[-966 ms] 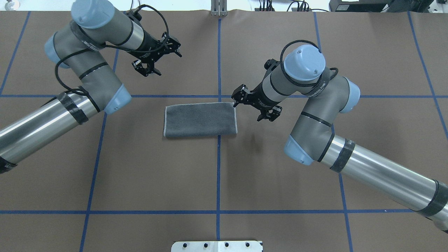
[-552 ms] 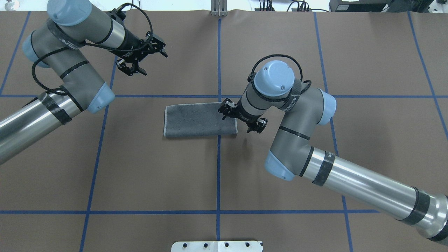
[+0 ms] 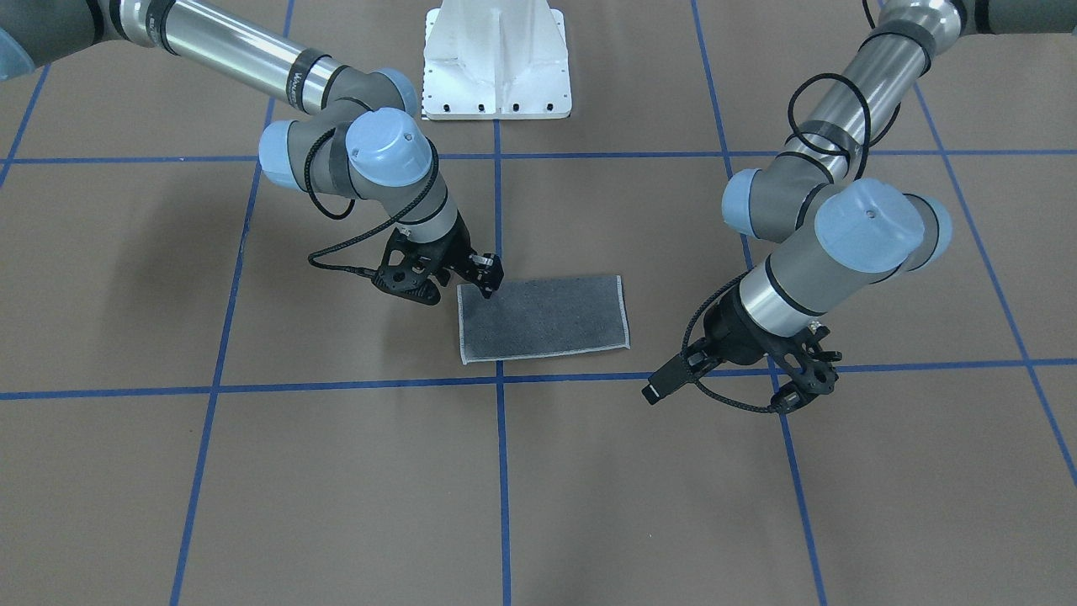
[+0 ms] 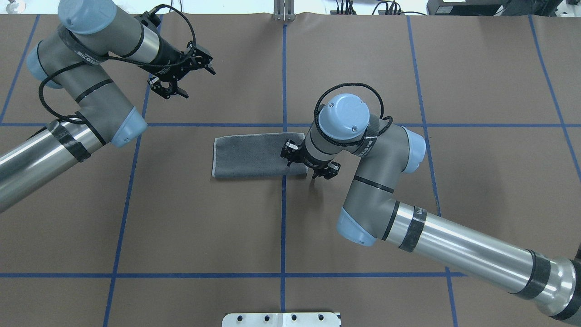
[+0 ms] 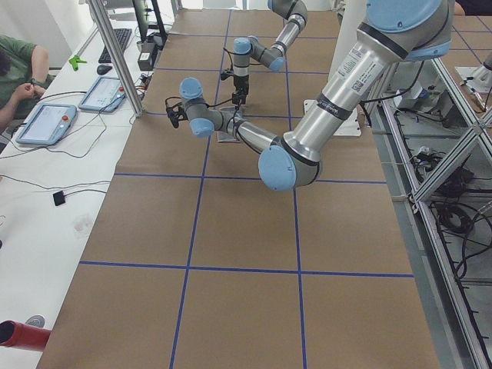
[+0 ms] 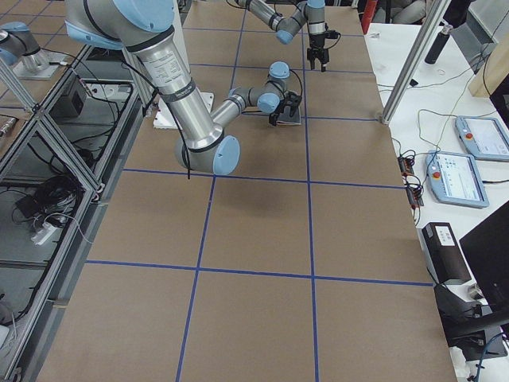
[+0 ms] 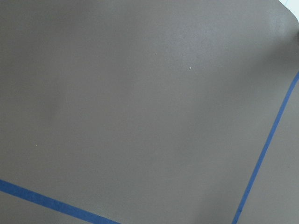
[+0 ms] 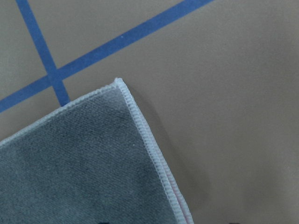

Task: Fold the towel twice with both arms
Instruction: 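Grasp the folded towel's end with the right gripper while the left arm lifts away, then drag the folded towel toward the robot with the right gripper and release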

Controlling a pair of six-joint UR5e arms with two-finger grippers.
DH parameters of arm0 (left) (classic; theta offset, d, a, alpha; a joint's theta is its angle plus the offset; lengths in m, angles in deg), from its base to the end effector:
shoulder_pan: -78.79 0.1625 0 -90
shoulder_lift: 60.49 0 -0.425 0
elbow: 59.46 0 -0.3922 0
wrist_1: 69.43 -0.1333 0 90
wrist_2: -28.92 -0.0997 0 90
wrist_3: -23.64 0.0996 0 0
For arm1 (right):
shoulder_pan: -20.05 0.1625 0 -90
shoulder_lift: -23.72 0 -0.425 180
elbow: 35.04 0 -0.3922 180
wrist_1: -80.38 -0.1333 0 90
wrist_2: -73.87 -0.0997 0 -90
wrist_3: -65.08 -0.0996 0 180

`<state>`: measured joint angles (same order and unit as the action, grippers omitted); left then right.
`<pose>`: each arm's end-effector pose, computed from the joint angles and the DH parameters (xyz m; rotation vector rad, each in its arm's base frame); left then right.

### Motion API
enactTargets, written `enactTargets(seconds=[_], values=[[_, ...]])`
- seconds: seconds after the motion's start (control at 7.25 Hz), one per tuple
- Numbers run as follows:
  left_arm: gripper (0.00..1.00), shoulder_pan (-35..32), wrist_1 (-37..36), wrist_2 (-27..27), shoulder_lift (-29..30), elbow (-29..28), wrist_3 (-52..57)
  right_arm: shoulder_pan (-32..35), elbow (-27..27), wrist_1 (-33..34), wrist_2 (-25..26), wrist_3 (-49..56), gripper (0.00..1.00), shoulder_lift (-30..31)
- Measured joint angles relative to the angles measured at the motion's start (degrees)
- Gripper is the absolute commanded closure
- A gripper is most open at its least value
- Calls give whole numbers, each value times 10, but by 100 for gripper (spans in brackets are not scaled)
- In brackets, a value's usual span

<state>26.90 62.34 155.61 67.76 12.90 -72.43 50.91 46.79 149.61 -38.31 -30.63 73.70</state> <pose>0.4031 -0.6335 0.3069 -0.1220 1.2008 -0.5401 -0.5864 -0.4619 0.2578 -0.1544 -0.9691 0.4091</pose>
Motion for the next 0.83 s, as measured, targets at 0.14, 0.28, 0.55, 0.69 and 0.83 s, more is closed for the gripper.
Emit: enactTargets(seconds=[0.14, 0.28, 0.55, 0.69, 0.83], values=[[0, 0, 0, -1, 0, 0, 0, 0, 0, 0, 0, 1, 100, 0], [0, 0, 1, -2, -1, -1, 1, 1, 0, -1, 1, 5, 100, -1], [0, 1, 2, -3, -6, -3, 16, 10, 0, -1, 0, 13, 100, -1], [0, 1, 2, -3, -7, -3, 21, 13, 1, -1, -4, 14, 100, -1], [0, 0, 2, -3, -8, -4, 24, 15, 9, -1, -15, 15, 100, -1]])
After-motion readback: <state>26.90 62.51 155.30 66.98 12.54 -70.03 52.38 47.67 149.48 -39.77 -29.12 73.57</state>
